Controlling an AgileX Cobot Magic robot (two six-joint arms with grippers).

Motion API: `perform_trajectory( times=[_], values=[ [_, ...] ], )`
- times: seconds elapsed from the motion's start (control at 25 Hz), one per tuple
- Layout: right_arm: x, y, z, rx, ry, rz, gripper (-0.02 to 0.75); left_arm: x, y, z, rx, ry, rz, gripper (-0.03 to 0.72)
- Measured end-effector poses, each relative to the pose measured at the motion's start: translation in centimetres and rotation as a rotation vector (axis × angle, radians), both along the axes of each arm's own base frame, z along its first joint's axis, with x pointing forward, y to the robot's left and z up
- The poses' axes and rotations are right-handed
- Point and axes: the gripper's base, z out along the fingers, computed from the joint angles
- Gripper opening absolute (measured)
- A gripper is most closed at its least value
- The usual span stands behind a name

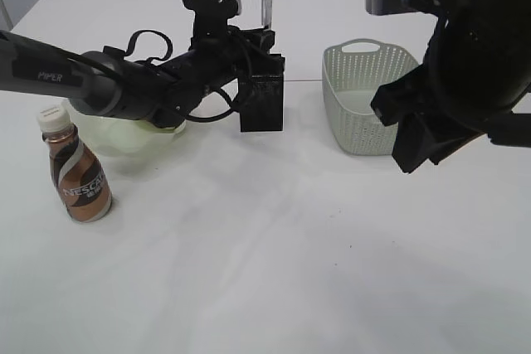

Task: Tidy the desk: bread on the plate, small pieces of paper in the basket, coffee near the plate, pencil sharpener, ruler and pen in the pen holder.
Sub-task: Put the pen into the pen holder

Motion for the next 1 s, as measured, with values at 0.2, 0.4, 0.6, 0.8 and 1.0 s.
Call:
perform_trajectory(
  times=[0.2, 0.4, 0.6, 0.8, 1.0],
  values=[
    [0.0, 0.0, 0.0, 0.000, 0.000, 0.000, 0.246, 0.0, 0.0, -0.1, 0.007, -0.002, -0.006, 0.132],
    [0.0, 0.0, 0.0, 0.000, 0.000, 0.000, 0.246, 0.0, 0.0, -0.5, 0.025, 0.034, 0.000, 0.433],
    [0.0, 0.0, 0.0, 0.000, 0.000, 0.000, 0.247, 0.0, 0.1, -1.1, 0.059, 0.091, 0.009, 0.534],
    [0.1, -0.2, 0.0, -0.018, -0.005, -0.031, 0.250, -0.1, 0.2, -0.8, 0.074, 0.113, 0.015, 0.544],
    [0.2, -0.4, 0.0, -0.034, -0.012, -0.045, 0.253, -0.5, 0.7, 2.0, 0.122, 0.172, 0.036, 0.543]
  ],
)
